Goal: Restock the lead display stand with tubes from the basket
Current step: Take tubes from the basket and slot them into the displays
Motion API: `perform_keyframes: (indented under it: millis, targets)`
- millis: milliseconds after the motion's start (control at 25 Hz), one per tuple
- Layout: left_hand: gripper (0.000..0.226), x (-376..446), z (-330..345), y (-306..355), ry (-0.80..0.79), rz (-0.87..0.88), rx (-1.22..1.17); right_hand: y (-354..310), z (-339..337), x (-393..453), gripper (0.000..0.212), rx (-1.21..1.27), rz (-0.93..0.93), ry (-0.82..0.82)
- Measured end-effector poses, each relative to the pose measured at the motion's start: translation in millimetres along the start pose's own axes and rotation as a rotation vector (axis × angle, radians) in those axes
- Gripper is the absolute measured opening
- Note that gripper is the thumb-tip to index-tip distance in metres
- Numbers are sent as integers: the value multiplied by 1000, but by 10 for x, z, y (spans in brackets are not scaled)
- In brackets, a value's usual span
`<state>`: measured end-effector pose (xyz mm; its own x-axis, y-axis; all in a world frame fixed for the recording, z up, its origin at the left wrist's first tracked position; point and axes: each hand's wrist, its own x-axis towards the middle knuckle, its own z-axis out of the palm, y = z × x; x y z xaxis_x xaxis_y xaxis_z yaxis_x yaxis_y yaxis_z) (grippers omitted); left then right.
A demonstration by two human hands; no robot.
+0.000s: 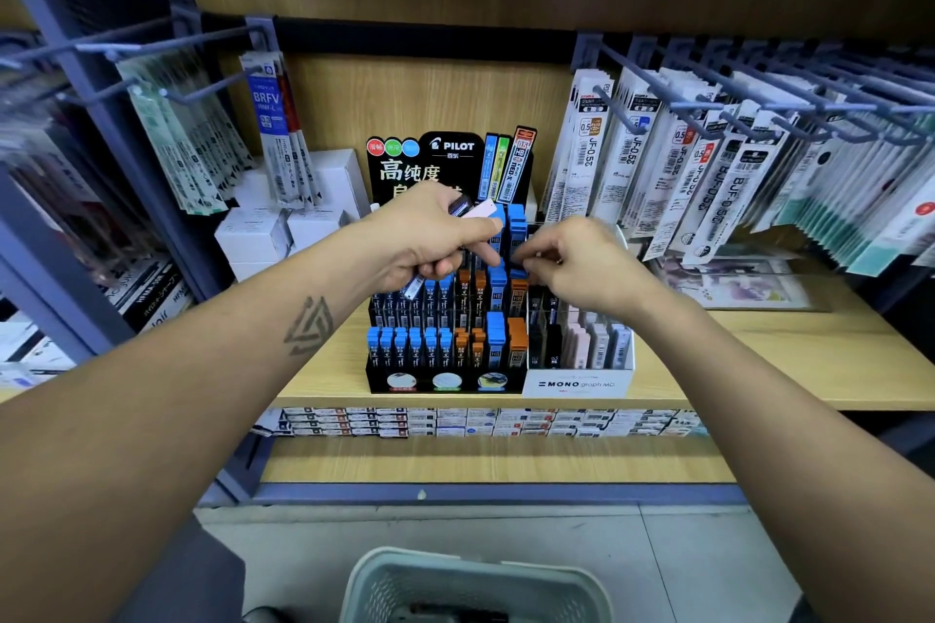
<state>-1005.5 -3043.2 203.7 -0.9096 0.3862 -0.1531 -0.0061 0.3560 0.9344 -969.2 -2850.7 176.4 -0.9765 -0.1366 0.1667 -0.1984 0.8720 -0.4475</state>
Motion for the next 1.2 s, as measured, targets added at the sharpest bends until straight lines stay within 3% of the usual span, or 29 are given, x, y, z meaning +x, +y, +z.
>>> perform_keyframes:
  millis: [80,160,240,280,400,560,800,960,1200]
  targets:
    - [21,-11,1,-1,-37,-17,-33,18,-78,2,22,208,90,91]
    - [23,-34,3,8,-72,-27,-49,-9,-168,-28,18,634,138,132]
    - [26,-71,28,21,-116,-32,-26,-108,-191,-74,17,1037,145,24]
    - [26,-84,59,24,-142,-33,1,-144,-167,-97,18,1123,151,-15]
    - [26,-95,159,18,-188,-36,40,-144,-112,-108,14,1148,184,18]
    - [21,-60,125,46,-208,-68,-156,30,-286,-127,19,1090,206,118]
    - [15,-7,160,33,-210,-81,-271,180,-371,-233,25,1349,221,80]
    - [16,59,314,66,-104,-38,-246,239,-424,-291,24,1384,262,78]
    - [19,91,497,156,-8,22,-162,359,-514,-339,24,1243,243,143]
